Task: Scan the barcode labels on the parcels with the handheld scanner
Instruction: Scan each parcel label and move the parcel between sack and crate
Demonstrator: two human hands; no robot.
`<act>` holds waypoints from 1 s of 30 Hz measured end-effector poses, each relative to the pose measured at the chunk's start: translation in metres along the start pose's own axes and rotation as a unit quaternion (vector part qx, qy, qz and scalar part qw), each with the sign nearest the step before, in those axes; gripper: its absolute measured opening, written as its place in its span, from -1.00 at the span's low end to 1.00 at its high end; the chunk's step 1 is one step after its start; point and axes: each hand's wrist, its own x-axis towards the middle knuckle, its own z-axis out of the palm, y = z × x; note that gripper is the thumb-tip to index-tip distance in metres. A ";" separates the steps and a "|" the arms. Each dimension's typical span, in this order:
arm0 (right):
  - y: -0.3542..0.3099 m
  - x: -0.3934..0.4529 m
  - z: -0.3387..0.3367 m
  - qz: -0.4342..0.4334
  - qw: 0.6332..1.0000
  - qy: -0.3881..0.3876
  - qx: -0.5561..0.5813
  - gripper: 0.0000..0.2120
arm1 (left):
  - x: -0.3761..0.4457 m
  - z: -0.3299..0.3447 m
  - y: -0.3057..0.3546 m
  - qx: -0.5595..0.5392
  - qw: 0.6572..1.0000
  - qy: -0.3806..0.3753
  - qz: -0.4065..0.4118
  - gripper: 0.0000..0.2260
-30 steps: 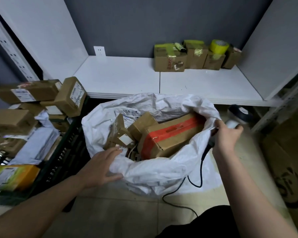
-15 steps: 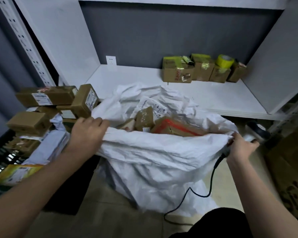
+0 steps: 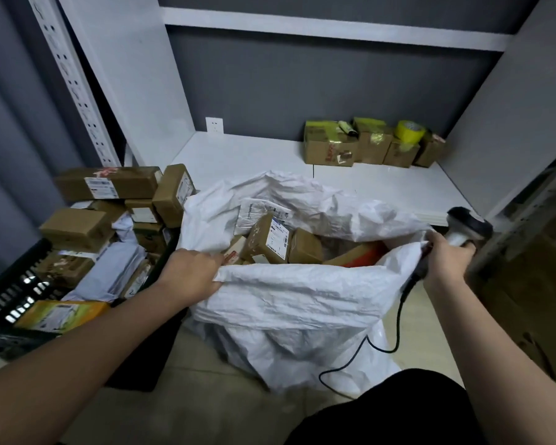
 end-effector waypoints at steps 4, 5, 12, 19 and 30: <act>-0.014 -0.014 0.004 -0.008 1.000 -0.010 -0.004 -0.37 | -0.012 -0.011 -0.001 0.005 1.000 0.019 -0.020 -0.67; -0.015 -0.016 0.006 -0.009 1.000 -0.015 -0.006 -0.37 | -0.015 -0.012 0.001 0.005 1.000 0.021 -0.021 -0.67; -0.026 -0.038 0.015 -0.034 0.998 -0.013 -0.045 -0.37 | -0.013 -0.002 0.012 -0.031 0.998 0.033 -0.046 -0.65; -0.091 -0.056 -0.008 -0.206 0.978 -0.029 -0.032 -0.64 | 0.019 -0.012 0.038 -0.164 0.979 0.004 -0.117 -0.68; -0.203 -0.080 -0.034 -0.351 0.902 -0.114 -0.226 -0.69 | 0.007 -0.021 0.037 -0.180 0.980 -0.040 -0.072 -0.29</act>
